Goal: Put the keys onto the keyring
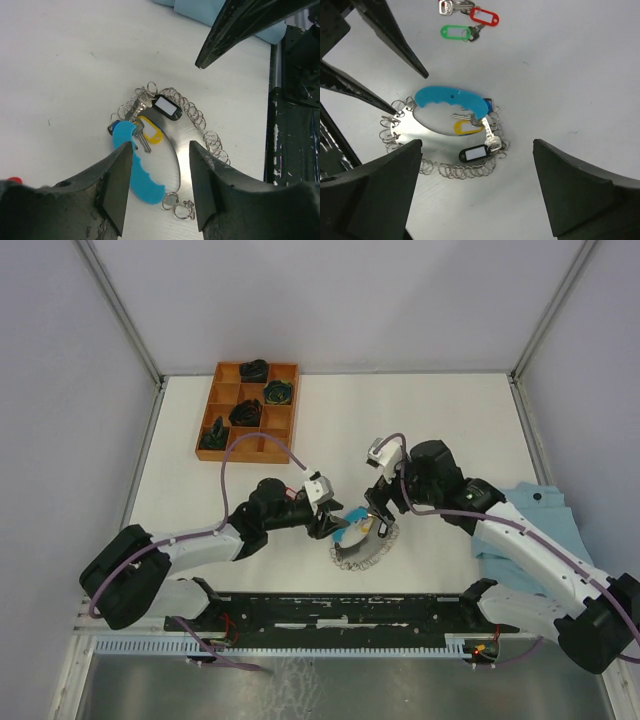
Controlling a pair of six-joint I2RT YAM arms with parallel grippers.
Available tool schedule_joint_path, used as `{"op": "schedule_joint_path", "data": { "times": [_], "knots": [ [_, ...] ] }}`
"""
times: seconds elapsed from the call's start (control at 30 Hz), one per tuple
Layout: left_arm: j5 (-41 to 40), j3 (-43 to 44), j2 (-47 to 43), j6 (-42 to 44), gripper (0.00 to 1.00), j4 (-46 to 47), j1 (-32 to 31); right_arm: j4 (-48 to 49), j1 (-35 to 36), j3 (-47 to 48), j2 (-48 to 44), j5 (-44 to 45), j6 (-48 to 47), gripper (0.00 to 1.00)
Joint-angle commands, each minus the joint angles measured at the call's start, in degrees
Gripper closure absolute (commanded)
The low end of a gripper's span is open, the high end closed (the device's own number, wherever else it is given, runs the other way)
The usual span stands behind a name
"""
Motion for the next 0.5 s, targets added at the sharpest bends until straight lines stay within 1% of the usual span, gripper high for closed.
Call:
{"op": "schedule_joint_path", "data": {
  "times": [0.0, 0.13, 0.3, 0.37, 0.47],
  "knots": [
    [-6.7, 0.8, 1.7, -6.5, 0.42, 3.4, -0.2, 2.6, -0.1, -1.2, -0.6, 7.5, 22.5, 0.00],
    [-10.8, 1.5, 2.8, -7.2, 0.37, 0.4, 0.1, 0.7, -0.2, -1.2, 0.8, 9.1, 32.3, 0.00],
    [-12.9, 2.0, 5.6, -9.5, 0.34, -1.0, 0.7, 4.1, -0.6, -4.9, 1.6, 9.9, 40.4, 0.00],
    [-14.0, 2.0, 6.7, -10.4, 0.33, -1.5, 0.8, 2.3, -0.7, -5.1, 2.8, 14.2, 44.4, 0.00],
    [-15.0, 1.8, 8.3, -11.6, 0.32, -1.8, 1.1, -1.0, -0.7, -4.3, 4.7, 17.2, 48.6, 0.07]
  ]
}}
